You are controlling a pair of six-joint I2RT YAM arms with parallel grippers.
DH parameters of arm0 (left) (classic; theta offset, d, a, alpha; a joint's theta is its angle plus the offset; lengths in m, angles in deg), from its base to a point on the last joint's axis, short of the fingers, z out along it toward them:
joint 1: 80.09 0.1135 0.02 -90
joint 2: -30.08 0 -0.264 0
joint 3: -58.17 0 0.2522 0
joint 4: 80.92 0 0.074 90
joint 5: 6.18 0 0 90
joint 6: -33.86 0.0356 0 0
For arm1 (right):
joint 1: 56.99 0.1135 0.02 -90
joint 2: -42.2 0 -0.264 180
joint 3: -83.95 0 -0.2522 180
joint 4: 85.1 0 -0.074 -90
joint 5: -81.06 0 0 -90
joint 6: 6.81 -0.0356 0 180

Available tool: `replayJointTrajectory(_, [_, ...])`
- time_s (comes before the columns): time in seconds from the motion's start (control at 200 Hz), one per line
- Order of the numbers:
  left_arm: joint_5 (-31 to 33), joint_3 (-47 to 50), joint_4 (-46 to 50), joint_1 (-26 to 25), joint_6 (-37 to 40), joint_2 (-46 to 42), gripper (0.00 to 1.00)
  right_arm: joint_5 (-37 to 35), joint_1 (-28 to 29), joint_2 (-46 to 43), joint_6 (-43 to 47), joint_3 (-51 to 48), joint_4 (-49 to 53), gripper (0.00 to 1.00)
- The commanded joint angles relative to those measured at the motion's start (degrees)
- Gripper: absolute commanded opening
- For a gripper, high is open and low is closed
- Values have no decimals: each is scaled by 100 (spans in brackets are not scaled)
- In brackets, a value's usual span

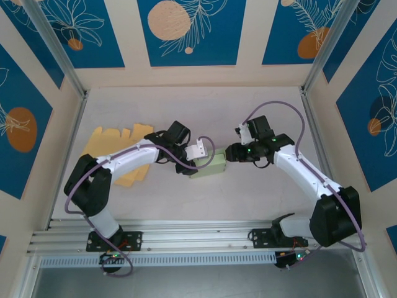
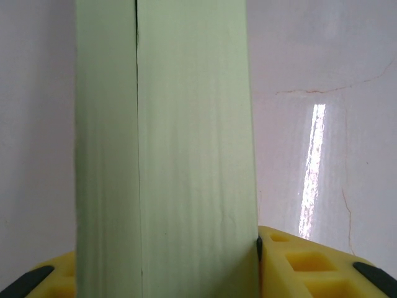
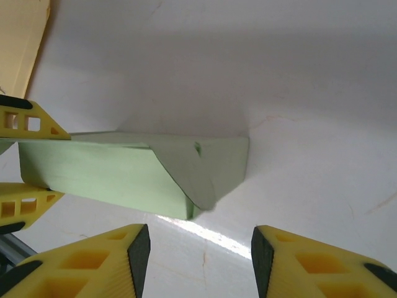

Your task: Fold the paper box

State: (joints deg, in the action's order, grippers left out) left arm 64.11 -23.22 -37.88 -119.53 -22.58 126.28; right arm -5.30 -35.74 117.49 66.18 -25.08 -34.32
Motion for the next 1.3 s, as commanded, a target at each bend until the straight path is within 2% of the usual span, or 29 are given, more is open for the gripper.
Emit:
replayJointTrajectory(0.0, [-165,-92,339,50,153,129,43,-90,113,161,257,300,-185,48])
replayJointTrajectory(0.12, [-143,-80,344,50,159,114,43,-189,167,337,304,434,-203,44])
replayJointTrajectory(0.3, [-55,-91,321,47,136,120,44,-182,223,420,206,484,-168,26])
replayJointTrajectory(0.54, [-35,-135,264,43,122,190,44,-235,334,416,-83,414,-142,26])
replayJointTrajectory(1.05, [-13,-175,239,46,67,260,45,-551,564,524,-542,366,-90,9])
replayJointTrajectory(1.295, [147,-187,153,43,-67,177,59,-871,584,530,-471,229,-63,2])
